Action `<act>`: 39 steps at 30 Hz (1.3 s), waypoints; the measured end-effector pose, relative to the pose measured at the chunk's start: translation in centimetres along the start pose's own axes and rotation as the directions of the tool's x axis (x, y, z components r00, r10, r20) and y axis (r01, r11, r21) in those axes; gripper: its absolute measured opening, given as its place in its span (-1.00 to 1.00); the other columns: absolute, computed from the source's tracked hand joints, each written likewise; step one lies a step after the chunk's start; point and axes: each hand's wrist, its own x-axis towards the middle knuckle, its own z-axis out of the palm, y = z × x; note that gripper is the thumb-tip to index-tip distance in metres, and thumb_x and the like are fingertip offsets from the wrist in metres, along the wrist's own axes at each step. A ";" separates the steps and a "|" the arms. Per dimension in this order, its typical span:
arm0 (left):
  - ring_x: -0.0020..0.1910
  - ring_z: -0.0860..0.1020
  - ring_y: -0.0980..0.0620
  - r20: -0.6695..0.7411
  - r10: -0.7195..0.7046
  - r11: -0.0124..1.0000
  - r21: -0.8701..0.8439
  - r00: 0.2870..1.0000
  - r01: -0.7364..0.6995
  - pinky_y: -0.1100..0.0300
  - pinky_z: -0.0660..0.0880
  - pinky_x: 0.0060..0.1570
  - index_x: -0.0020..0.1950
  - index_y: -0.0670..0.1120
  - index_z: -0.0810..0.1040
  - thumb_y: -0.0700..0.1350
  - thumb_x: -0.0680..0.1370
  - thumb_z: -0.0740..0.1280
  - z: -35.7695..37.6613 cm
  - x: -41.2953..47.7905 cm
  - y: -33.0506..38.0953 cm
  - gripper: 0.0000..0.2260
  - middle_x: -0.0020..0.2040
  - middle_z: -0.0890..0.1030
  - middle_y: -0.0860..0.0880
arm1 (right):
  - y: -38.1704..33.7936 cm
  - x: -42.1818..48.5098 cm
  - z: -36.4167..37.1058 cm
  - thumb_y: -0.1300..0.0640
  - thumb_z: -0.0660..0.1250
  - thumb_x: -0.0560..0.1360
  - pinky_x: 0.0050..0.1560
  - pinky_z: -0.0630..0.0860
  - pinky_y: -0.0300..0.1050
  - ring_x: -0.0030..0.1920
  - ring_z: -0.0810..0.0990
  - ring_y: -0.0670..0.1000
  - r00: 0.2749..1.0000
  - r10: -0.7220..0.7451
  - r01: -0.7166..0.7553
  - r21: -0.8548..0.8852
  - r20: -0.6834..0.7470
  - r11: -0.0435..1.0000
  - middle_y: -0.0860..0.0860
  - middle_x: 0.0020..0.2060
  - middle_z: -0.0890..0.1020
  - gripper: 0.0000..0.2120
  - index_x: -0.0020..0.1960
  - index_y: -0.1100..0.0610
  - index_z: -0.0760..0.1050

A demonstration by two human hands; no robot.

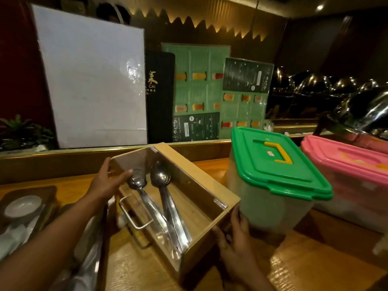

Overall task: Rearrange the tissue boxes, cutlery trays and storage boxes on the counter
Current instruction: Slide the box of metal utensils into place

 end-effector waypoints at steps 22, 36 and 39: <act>0.30 0.51 -0.14 -0.183 -0.021 0.989 0.139 0.983 0.047 -0.19 0.52 0.21 0.52 0.06 0.23 0.49 0.01 0.52 -0.3 -0.1 -0.6 0.18 0.40 0.47 -0.12 | -3.6 2.7 -2.5 -0.49 0.58 -0.07 0.55 -0.05 0.03 0.55 -0.29 -0.08 0.931 -0.035 0.058 -0.052 0.363 0.997 -0.25 0.46 -0.53 0.49 0.46 -0.37 -0.45; 0.08 0.59 -0.05 -0.263 0.038 0.957 0.287 0.964 0.040 -0.05 0.58 0.07 0.37 -0.03 0.41 0.38 0.15 0.55 3.2 -5.7 2.5 -0.09 0.17 0.60 -0.02 | -0.2 8.6 -6.8 -0.08 0.58 0.32 0.54 0.07 0.09 0.58 -0.11 -0.06 0.908 -0.174 0.175 0.031 0.382 0.984 -0.14 0.59 -0.20 -0.09 0.50 -0.34 0.13; 0.03 0.60 -0.04 -0.297 0.047 0.949 0.312 0.954 0.050 -0.01 0.58 0.01 0.32 -0.02 0.44 0.16 0.32 0.58 4.0 -6.7 2.5 -0.34 0.17 0.63 -0.05 | 0.8 9.2 -7.6 0.10 0.53 0.44 0.54 0.09 0.05 0.58 0.00 -0.06 0.927 -0.163 0.162 0.030 0.337 0.986 -0.08 0.60 0.01 -0.23 0.50 -0.23 0.22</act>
